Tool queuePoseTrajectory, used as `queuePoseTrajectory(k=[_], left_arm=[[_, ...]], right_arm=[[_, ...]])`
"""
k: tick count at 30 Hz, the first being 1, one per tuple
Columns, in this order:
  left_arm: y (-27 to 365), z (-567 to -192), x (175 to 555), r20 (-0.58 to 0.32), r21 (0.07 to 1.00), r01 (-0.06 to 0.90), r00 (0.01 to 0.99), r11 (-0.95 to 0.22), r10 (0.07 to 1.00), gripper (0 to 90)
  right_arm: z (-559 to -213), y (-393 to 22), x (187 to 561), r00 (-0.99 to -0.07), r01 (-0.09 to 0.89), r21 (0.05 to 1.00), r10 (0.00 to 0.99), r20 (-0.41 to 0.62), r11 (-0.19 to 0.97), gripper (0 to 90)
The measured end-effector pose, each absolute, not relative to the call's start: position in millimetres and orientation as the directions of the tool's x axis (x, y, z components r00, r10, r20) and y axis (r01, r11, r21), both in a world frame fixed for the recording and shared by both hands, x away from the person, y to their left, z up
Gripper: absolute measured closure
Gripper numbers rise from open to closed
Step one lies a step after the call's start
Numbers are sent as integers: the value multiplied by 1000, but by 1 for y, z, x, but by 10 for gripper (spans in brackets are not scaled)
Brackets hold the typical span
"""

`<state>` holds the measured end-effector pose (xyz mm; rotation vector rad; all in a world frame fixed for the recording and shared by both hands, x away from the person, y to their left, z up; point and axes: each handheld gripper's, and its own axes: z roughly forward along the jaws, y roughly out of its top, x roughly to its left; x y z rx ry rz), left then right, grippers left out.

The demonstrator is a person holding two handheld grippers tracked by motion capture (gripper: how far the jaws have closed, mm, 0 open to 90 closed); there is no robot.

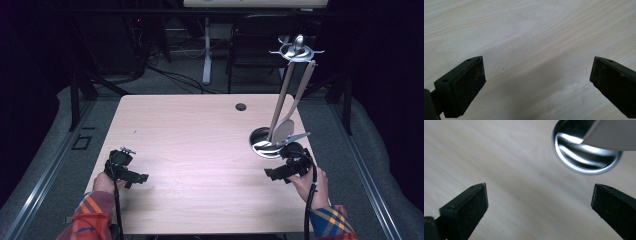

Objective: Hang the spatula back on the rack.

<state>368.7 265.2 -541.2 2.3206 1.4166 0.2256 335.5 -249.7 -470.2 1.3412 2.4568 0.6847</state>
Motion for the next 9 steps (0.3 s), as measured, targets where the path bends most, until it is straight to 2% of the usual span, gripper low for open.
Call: queuePoseTrajectory(k=[5,9], left_arm=[[265,-542,369,-80,420,817,468,-396,880,0],[264,-541,370,-76,420,811,478,-407,875,0]], right_arm=[[-490,-246,326,-590,722,423,806,-36,548,0],[-492,-252,323,-584,730,425,812,-19,535,11]])
